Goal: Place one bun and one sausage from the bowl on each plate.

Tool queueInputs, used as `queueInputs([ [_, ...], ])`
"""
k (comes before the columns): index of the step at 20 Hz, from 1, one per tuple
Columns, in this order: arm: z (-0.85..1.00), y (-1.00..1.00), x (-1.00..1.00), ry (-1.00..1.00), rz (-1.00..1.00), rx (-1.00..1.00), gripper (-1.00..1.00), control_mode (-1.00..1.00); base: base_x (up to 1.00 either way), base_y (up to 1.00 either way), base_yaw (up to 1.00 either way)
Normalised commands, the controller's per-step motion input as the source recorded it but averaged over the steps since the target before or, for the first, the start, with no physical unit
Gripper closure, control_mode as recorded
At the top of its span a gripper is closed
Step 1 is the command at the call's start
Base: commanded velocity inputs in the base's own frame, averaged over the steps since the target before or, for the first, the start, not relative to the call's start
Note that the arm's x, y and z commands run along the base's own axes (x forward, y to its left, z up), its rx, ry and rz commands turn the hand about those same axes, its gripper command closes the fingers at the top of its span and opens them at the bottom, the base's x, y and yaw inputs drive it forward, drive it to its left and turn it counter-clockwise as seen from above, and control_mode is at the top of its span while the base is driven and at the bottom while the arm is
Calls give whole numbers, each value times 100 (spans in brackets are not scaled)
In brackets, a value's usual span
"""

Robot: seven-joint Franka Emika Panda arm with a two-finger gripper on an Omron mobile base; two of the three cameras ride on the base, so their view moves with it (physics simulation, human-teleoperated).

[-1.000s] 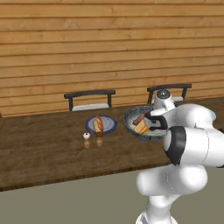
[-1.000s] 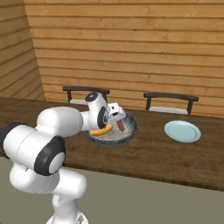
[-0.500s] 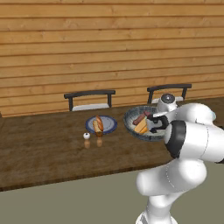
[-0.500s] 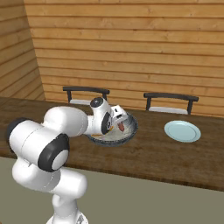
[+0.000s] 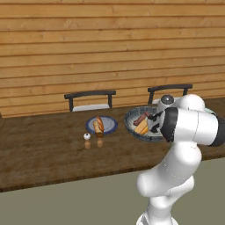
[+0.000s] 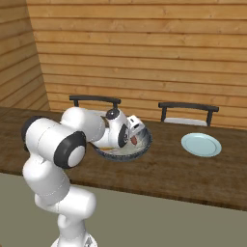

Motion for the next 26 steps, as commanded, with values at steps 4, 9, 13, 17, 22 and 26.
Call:
queueInputs([
  [4, -43, 6, 1, 0, 6, -8, -100, -100, 0, 0, 0],
  [9, -17, 5, 8, 0, 6, -3, -100, -100, 0, 0, 0],
  [13, 0, 0, 19, 0, 2, 0, -100, -100, 0, 0, 0],
  [17, 0, 0, 30, 0, 0, 0, -100, -100, 0, 0, 0],
  [22, -8, -1, 27, 0, 0, 0, -100, -100, 0, 0, 0],
  [26, -21, -2, 7, 0, 0, 0, -100, -100, 0, 0, 0],
])
